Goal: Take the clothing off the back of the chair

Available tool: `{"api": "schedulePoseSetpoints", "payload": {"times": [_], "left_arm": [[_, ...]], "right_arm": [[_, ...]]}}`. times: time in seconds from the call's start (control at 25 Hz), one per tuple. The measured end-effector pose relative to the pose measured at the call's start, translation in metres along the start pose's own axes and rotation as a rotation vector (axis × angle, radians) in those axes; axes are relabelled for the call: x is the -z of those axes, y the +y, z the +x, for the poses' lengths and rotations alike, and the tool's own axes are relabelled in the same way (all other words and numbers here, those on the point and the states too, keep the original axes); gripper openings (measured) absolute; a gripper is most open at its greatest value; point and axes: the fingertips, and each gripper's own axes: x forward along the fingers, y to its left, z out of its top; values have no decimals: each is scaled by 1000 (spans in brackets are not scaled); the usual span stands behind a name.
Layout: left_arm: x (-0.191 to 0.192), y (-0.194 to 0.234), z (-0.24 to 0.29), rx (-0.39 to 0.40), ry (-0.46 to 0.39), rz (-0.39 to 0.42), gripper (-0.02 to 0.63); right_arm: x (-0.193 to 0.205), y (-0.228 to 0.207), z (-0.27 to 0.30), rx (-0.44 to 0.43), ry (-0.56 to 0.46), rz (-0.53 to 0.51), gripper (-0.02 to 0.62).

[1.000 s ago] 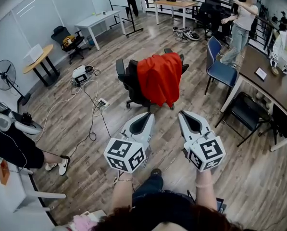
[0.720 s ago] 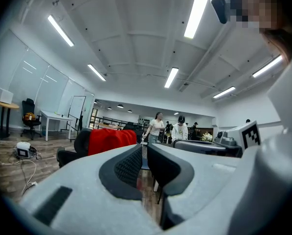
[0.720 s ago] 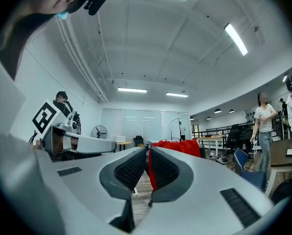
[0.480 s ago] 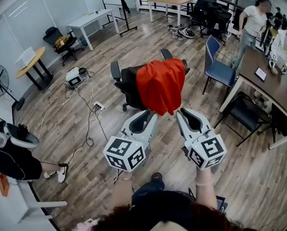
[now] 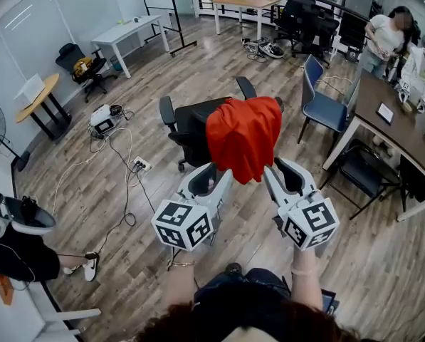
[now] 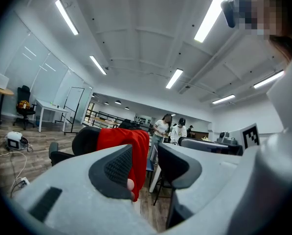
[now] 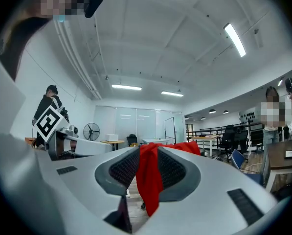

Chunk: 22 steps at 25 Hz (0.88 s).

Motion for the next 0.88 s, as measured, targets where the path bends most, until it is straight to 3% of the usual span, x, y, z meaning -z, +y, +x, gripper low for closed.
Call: {"api": "schedulePoseSetpoints", "payload": {"times": [0.48,0.88], "left_arm": [[-2,44,43,12,27,-116,245],[6,73,80,-27,57,-194,308]], "right_arm": [[8,-39,35,11,24,6,165],[26,-91,68,24,87,33,251]]}}
